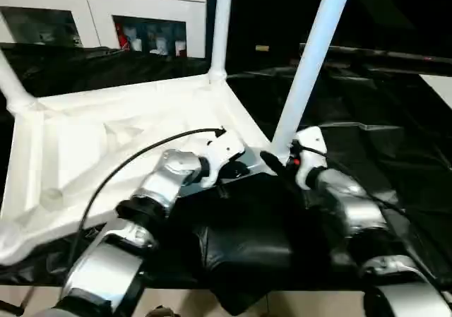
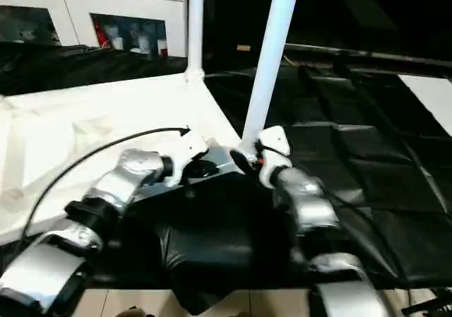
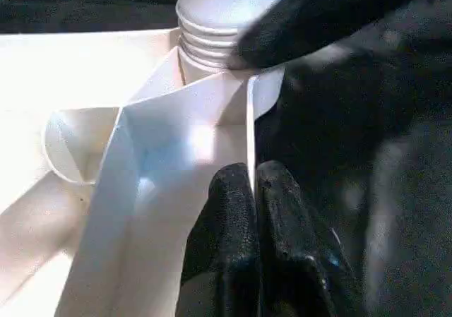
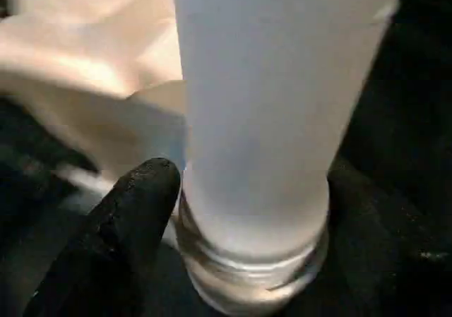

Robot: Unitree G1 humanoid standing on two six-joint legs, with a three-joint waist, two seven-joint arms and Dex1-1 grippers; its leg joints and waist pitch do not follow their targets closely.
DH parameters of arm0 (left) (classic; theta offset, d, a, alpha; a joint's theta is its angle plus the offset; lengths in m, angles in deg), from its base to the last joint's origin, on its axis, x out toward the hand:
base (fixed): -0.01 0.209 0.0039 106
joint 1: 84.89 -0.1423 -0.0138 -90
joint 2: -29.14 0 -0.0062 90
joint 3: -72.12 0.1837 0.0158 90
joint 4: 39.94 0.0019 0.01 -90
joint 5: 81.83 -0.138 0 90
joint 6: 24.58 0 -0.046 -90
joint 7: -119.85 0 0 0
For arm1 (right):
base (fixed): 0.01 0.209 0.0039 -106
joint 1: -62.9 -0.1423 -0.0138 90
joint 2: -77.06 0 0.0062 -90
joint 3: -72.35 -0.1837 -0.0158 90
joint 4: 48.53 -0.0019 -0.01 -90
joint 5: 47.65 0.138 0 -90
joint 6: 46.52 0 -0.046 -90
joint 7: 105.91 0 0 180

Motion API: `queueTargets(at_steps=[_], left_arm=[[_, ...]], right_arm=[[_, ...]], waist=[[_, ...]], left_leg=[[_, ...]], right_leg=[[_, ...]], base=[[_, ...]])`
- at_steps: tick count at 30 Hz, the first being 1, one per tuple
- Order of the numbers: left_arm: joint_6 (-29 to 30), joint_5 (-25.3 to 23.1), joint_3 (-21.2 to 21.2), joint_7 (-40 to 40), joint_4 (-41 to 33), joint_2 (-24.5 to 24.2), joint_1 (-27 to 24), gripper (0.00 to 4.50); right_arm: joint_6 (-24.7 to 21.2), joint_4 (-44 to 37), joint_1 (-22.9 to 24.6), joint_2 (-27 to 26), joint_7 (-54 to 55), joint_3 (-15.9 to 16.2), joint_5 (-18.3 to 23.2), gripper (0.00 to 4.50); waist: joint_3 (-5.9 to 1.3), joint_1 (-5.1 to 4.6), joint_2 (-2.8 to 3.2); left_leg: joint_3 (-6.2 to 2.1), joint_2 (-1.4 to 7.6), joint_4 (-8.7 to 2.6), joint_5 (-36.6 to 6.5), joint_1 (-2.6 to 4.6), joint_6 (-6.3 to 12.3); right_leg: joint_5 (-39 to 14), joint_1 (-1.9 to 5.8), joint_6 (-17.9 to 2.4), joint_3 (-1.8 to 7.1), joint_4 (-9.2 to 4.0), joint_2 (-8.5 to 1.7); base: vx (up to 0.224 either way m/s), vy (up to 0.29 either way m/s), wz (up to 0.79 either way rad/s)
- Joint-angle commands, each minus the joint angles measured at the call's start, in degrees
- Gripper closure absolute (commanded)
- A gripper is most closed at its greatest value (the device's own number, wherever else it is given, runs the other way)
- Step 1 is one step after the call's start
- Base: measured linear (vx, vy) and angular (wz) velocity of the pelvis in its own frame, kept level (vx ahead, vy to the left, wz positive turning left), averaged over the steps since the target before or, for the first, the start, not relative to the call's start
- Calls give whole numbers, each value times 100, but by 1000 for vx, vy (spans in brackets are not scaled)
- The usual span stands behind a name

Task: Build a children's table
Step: Rotate leg to tighten

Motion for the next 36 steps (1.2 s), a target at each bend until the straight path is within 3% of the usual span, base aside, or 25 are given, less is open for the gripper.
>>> queueTargets(at_steps=[1, 5, 10, 15, 16, 24, 27, 29, 31, 33, 34, 36], left_arm=[[-151, 171, 256, -624, -230, 11, -65, 450], [-273, 234, 263, -1179, -320, -320, -99, 450], [-192, 368, 253, -1706, -486, -569, -167, 450], [-149, 451, 247, -1927, -668, -652, -254, 450], [-150, 454, 224, -1917, -688, -644, -275, 450], [-129, 407, 202, -1657, -773, -628, -391, 450], [-174, 299, 138, -1274, -662, -551, -385, 450], [-149, 215, 16, -651, -416, -341, -282, 450], [-116, 140, -52, -56, -194, -68, -170, 450], [-21, 88, -68, 411, -23, 222, -86, 450], [-3, 84, -67, 466, 2, 268, -74, 450], [33, 76, -63, 576, 54, 362, -49, 450]], right_arm=[[-56, -385, 67, 67, -902, 412, 154, 105], [-130, -650, 219, 575, -1778, 468, 256, 105], [-86, -654, 236, 763, -2042, 422, 253, 105], [-161, -746, 288, 745, -2124, 461, 294, 105], [-156, -726, 306, 708, -2145, 482, 253, 130], [-193, -689, 376, 647, -2138, 636, 171, 169], [-221, -584, 397, 592, -1811, 674, -5, 175], [-261, -225, 299, 362, -907, 534, -221, 176], [-368, 78, 186, 51, 56, 308, -286, 176], [-464, 288, 77, -264, 926, 56, -247, 176], [-481, 318, 57, -314, 1060, 18, -238, 176], [-517, 378, 17, -415, 1332, -59, -221, 177]], waist=[[-281, 19, -10], [-281, 12, 24], [-282, 44, 36], [-274, 65, 21], [-274, 67, 17], [-263, 71, -26], [-253, 59, -28], [-232, 32, -16], [-219, -8, -27], [-215, -36, -16], [-215, -49, 13], [-240, -52, -5]], left_leg=[[-129, 273, -358, -958, 11, 432], [-127, 285, -359, -903, 10, 444], [-114, 305, -350, -906, 16, 363], [-112, 307, -350, -872, 18, 352], [-112, 305, -349, -864, 14, 342], [-114, 291, -352, -846, 15, 329], [-118, 285, -357, -883, 16, 308], [-125, 282, -374, -1015, 34, 202], [-147, 258, -384, -1300, 62, 85], [-178, 276, -406, -1444, 70, 0], [-173, 282, -413, -1507, 94, -35], [-177, 272, -410, -1472, 78, -25]], right_leg=[[-1202, 290, -1004, 322, -468, -537], [-920, 295, -1154, 317, -432, -520], [-811, 299, -1311, 302, -406, -529], [-918, 290, -1266, 302, -409, -525], [-946, 289, -1253, 304, -408, -530], [-1176, 275, -1133, 310, -430, -534], [-1277, 271, -1092, 311, -447, -539], [-1550, 237, -1041, 313, -479, -541], [-2305, 219, -833, 302, -563, -552], [-2547, 210, -724, 300, -587, -559], [-2518, 177, -712, 313, -600, -551], [-2324, 205, -738, 315, -568, -545]], base=[[0, 0, 0], [0, 0, 0], [0, 0, 0], [0, 0, 0], [0, 0, 0], [0, 0, 0], [0, 0, 0], [0, 0, 0], [0, 0, 0], [0, 0, 0], [0, 0, 0], [0, 0, 0]])
